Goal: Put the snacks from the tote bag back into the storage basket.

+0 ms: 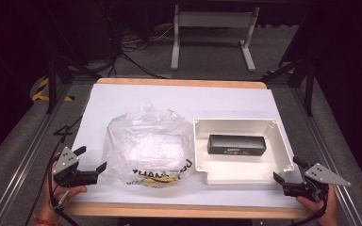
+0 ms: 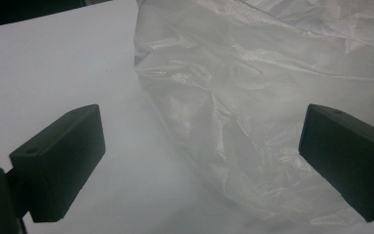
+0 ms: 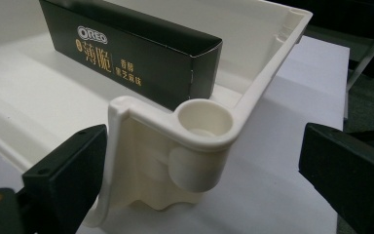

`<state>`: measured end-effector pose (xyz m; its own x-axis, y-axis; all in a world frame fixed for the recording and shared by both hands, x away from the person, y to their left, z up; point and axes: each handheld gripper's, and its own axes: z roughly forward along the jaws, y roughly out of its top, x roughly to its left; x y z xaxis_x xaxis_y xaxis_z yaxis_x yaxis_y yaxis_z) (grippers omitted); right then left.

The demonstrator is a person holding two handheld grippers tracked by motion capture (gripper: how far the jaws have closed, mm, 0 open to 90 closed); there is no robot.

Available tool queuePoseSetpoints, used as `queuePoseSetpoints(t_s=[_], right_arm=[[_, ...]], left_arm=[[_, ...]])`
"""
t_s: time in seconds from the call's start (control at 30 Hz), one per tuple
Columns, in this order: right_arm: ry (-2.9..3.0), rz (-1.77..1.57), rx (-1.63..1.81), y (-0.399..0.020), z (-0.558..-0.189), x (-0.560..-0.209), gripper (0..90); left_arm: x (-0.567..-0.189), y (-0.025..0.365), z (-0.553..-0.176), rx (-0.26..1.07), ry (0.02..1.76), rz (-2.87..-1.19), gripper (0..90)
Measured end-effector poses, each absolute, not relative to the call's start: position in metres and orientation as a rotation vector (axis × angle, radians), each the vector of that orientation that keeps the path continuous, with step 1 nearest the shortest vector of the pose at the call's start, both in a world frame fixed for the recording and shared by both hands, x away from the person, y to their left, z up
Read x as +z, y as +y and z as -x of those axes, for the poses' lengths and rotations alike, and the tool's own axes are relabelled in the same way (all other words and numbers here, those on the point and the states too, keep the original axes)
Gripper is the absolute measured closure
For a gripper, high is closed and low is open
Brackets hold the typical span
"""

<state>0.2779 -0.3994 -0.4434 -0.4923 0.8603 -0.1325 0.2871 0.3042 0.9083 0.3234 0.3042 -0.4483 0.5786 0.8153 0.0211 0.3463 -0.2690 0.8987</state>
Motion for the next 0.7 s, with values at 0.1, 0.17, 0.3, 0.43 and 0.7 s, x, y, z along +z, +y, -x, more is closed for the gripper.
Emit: queuePoseSetpoints(t_s=[0.1, 0.17, 0.3, 0.43, 0.7], right_arm=[[1.943, -1.013, 1.16, -0.3986, -0.2778, -0.4436, 5.5], [1.942, -1.011, 1.155, -0.398, -0.2777, -0.4437, 5.6], [1.941, -1.012, 1.135, -0.3972, -0.2773, -0.4438, 5.6], [1.972, -1.008, 1.118, -0.3954, -0.2797, -0.4442, 5.7], [1.941, -1.007, 1.152, -0.3982, -0.2772, -0.444, 5.7]], left_arm=[[-0.4487, 0.3036, -0.3225, 0.617, 0.941, -1.854, 3.9], [-0.4488, 0.3036, -0.3222, 0.618, 0.939, -1.853, 3.9], [-0.4488, 0.3026, -0.3232, 0.623, 0.929, -1.86, 3.9], [-0.4468, 0.3033, -0.3228, 0.626, 0.928, -1.845, 4.0], [-0.4462, 0.3023, -0.3229, 0.624, 0.927, -1.849, 3.9]])
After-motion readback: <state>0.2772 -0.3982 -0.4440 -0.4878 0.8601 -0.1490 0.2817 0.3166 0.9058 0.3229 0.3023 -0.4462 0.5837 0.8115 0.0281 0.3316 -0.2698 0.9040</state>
